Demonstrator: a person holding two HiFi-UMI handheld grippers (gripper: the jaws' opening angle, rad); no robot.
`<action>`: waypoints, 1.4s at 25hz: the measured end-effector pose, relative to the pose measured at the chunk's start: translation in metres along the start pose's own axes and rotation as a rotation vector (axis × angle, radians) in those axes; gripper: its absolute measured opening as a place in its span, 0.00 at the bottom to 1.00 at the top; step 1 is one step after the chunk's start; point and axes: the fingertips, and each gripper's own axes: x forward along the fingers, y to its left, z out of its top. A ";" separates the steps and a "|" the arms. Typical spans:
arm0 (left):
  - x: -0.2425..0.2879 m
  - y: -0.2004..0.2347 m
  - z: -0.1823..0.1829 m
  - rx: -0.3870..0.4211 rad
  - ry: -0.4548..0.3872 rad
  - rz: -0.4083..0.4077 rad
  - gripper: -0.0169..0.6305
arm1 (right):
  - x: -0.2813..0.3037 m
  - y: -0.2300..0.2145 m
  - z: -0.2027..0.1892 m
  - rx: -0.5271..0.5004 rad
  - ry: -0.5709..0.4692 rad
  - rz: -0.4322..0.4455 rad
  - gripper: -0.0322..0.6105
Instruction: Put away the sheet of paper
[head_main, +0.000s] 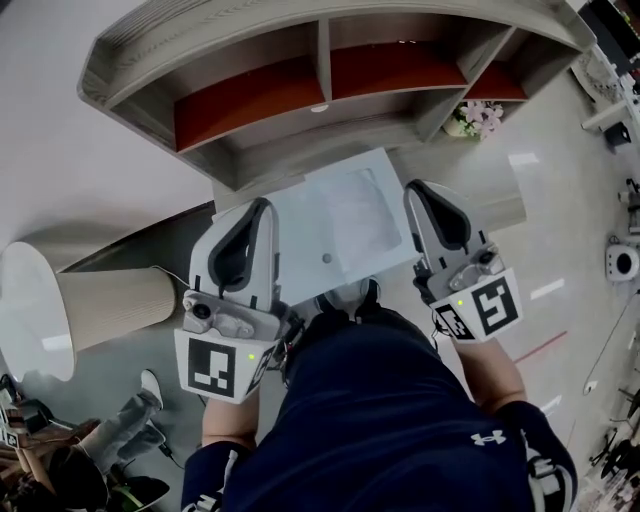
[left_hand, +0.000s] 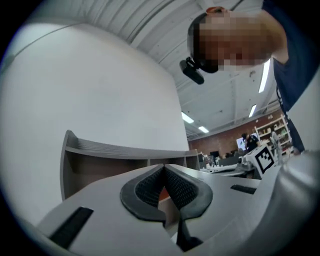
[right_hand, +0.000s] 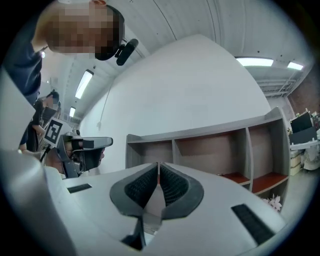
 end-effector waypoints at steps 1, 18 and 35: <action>0.000 0.001 -0.007 0.024 0.018 0.015 0.05 | -0.001 0.000 -0.002 -0.004 0.007 -0.004 0.08; 0.012 -0.001 -0.042 -0.038 0.114 -0.006 0.05 | -0.001 -0.012 -0.002 -0.013 0.000 -0.041 0.08; 0.021 -0.003 -0.052 -0.073 0.144 -0.021 0.05 | -0.004 -0.019 0.000 -0.004 0.000 -0.046 0.08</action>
